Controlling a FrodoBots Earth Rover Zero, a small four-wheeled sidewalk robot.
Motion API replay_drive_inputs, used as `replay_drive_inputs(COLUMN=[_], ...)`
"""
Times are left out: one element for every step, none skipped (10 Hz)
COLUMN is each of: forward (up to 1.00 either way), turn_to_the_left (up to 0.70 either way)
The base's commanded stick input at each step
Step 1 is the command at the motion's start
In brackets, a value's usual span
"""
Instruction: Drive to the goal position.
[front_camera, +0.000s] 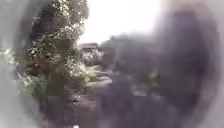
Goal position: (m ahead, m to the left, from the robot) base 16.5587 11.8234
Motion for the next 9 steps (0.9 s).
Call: replay_drive_inputs(forward=[1.0,1.0,1.0,1.0,1.0,1.0,1.0,1.0,1.0], turn_to_the_left=[0.0,0.0,0.0,0.0,0.0,0.0,0.0,0.0,0.0])
